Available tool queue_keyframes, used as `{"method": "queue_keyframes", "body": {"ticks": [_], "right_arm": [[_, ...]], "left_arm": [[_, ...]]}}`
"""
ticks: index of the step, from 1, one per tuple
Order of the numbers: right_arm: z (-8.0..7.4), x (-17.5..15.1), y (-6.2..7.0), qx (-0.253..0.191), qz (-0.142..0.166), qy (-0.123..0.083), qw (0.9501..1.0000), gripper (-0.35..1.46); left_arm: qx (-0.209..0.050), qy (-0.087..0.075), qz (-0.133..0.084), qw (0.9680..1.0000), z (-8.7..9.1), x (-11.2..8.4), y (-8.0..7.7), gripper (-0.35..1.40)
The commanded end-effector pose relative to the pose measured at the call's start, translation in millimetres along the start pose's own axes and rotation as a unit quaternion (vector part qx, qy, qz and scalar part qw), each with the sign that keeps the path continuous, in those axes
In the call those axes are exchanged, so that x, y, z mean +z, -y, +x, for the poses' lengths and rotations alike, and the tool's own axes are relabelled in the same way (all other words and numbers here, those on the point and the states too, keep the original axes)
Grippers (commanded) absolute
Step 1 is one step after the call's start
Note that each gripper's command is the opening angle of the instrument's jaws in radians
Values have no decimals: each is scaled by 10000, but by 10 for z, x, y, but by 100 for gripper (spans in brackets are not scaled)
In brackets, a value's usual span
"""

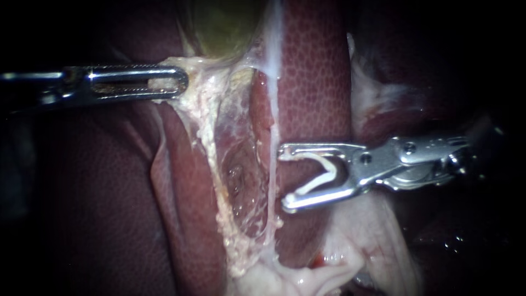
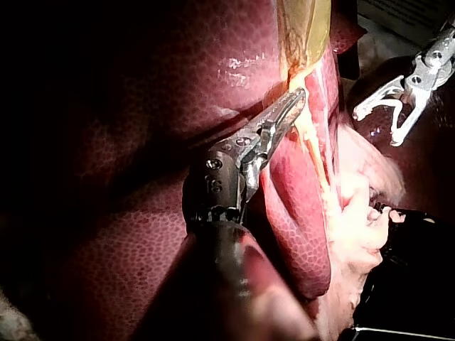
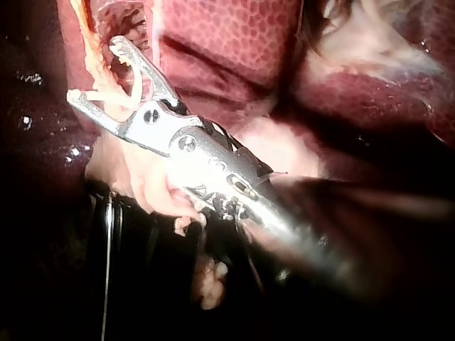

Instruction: Clipping first clip left tube

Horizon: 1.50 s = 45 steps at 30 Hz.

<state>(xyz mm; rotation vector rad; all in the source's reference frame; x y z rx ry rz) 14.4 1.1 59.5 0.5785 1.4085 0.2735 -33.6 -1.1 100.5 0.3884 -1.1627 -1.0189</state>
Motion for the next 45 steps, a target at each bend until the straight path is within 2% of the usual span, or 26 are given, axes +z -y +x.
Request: {"method": "queue_keyframes", "body": {"ticks": [1, 8, 12, 30, 40, 45], "right_arm": [[-6, 7, -1, 55, 10, -18, 10000, 60], [-27, 44, -5, 99, 72, -91, 9999, 60], [-34, 58, -7, 134, 98, -65, 9998, 60], [-50, 85, -16, 185, 138, 5, 9997, 60], [-59, 97, -15, 270, 222, 12, 9994, 60], [-65, 102, -12, 388, 374, 29, 9985, 60]], "left_arm": [[1, -1, -2, 10000, 0, 0, 0, -35], [1, 1, -7, 10000, 0, 0, 1, -35], [2, 2, -9, 10000, 1, 0, 2, -35], [3, 4, -16, 10000, 1, 0, 3, -35], [3, 5, -18, 10000, 1, 0, 4, -35], [3, 5, -18, 10000, 1, 0, 4, -35]]}}
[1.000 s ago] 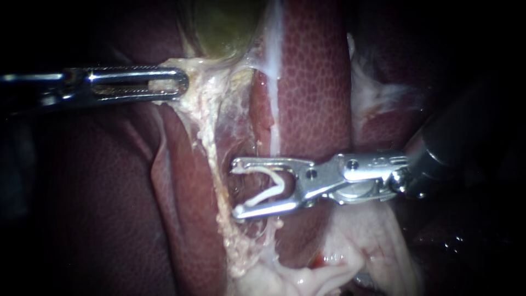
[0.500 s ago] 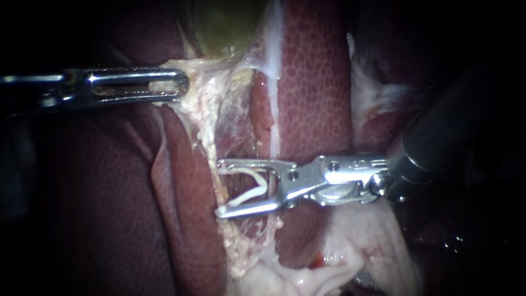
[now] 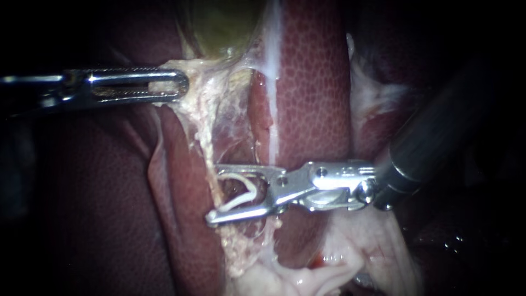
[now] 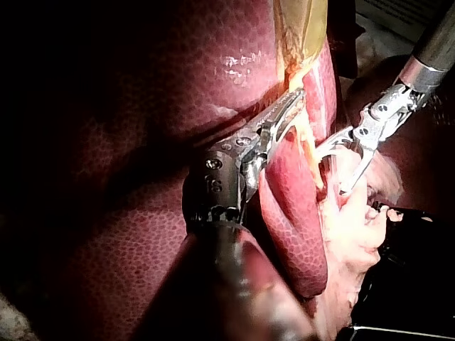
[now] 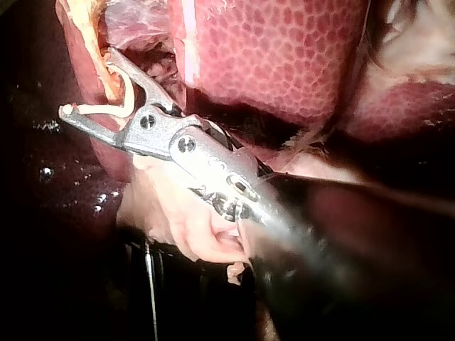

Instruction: Clipping first clip left tube

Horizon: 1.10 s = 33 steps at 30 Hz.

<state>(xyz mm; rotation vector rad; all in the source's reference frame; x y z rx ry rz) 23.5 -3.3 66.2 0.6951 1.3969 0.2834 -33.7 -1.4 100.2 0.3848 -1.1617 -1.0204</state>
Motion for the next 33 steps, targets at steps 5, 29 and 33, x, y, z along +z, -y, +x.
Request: {"method": "queue_keyframes", "body": {"ticks": [5, 29, 33], "right_arm": [[-7, 6, 7, 181, 273, -4, 9995, 60], [-20, 30, 5, 396, 571, 16, 9976, 54], [-21, 32, 2, 425, 563, 15, 9975, 53]], "left_arm": [[-1, -1, 2, 10000, 0, 0, 0, -35], [0, 0, 1, 10000, 0, 0, -1, -35], [-1, 0, 0, 10000, 0, 0, -1, -35]]}}
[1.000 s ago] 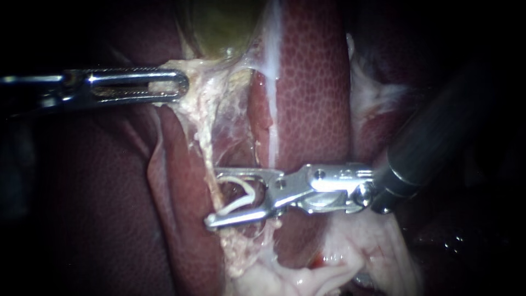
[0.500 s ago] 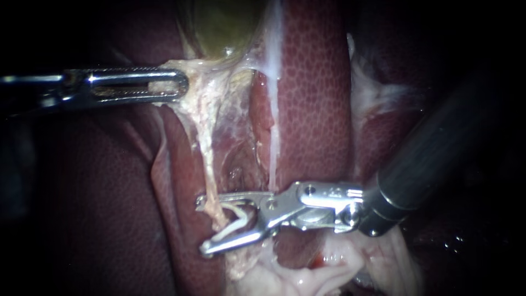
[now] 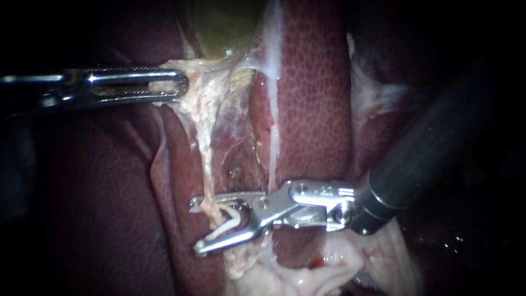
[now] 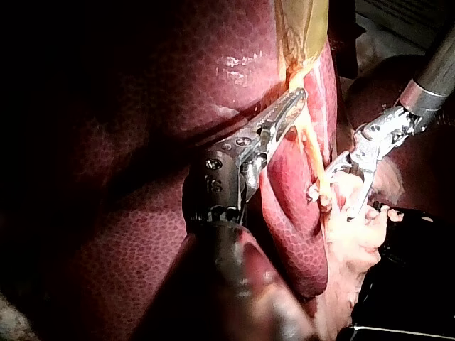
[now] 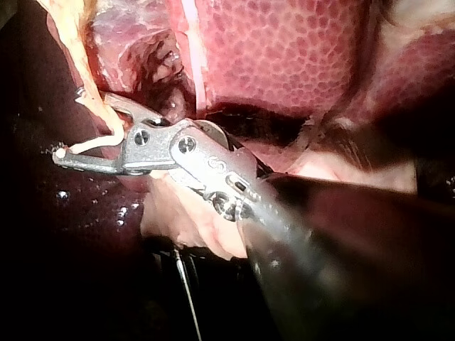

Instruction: Clipping first clip left tube

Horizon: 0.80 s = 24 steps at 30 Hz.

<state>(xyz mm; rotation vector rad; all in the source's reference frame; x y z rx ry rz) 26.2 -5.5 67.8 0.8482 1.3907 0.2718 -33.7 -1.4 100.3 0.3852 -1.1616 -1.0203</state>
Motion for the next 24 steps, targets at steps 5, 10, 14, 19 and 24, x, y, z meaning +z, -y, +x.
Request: {"method": "queue_keyframes", "body": {"ticks": [5, 10, 14, 19, 24], "right_arm": [[0, 0, 1, 147, 48, -4, 9999, 32], [0, -4, 2, 345, 199, 33, 9992, -35], [-2, -4, 0, 370, 208, 33, 9991, -35], [-4, -6, -4, 400, 206, 32, 9990, -35], [-5, -7, -5, 399, 208, 33, 9990, -35]], "left_arm": [[0, 1, -1, 10000, 0, 0, 0, -35], [1, 1, 0, 10000, 0, 0, 0, -35], [1, 1, 0, 10000, 0, 0, 0, -35], [1, 0, 2, 10000, 0, -1, 0, -35], [1, 0, 2, 10000, 0, -1, 0, -35]]}}
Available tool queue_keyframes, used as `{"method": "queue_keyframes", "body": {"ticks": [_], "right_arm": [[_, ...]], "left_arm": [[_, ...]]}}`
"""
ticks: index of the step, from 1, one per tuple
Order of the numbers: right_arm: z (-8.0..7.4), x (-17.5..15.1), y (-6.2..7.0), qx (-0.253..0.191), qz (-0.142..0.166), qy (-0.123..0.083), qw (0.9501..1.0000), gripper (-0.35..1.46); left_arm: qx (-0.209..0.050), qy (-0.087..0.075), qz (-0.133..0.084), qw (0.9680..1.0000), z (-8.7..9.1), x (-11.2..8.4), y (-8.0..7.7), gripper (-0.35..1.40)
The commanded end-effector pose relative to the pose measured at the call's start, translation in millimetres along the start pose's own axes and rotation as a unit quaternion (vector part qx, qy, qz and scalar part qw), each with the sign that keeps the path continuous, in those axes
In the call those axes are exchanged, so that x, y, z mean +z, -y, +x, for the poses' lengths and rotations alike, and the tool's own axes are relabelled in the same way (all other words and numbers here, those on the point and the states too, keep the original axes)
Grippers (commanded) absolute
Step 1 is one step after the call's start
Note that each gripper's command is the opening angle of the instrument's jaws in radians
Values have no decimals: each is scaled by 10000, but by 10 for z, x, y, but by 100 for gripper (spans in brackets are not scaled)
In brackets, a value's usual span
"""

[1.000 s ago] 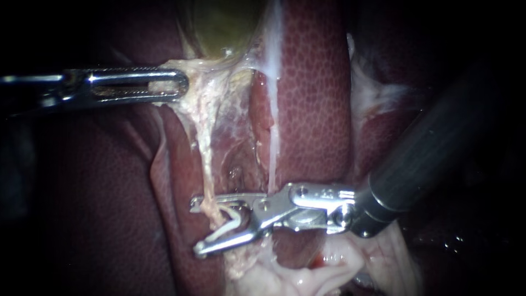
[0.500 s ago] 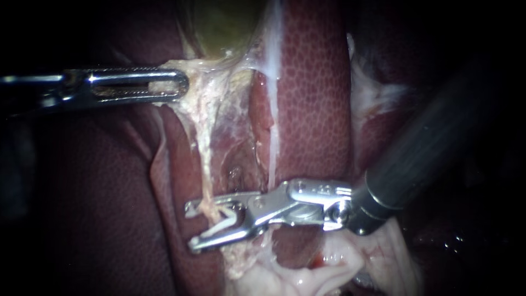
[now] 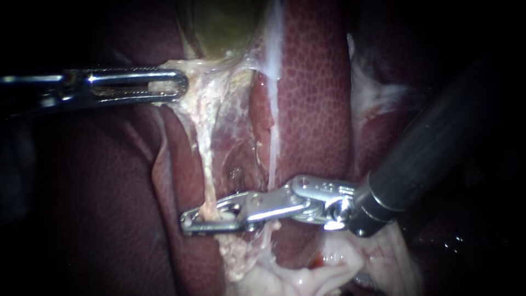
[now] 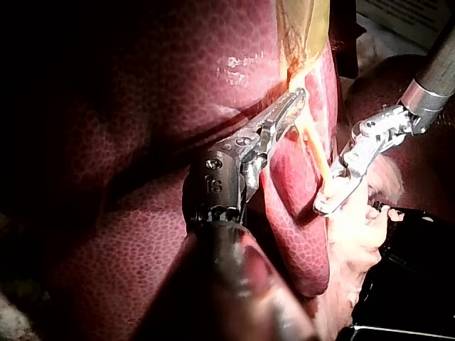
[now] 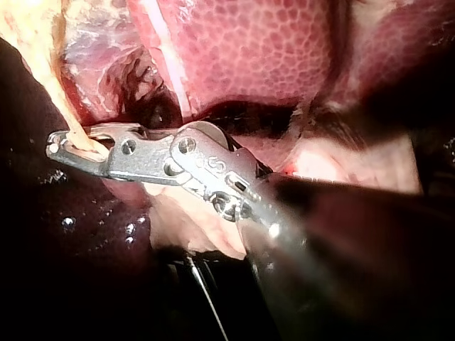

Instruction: Clipping first clip left tube

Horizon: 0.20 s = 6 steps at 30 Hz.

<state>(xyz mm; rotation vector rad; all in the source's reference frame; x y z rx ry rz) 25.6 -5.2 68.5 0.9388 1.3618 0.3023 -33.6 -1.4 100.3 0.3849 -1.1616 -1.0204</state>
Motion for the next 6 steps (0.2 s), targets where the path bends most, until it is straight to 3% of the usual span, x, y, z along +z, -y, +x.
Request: {"method": "queue_keyframes", "body": {"ticks": [1, 6], "right_arm": [[0, 0, 0, 0, 5, -1, 10000, -35], [0, -1, 1, 0, 7, 0, 10000, -35]], "left_arm": [[1, 0, 3, 10000, 0, 0, 0, -35], [1, 0, 3, 10000, 0, 0, 0, -35]]}}
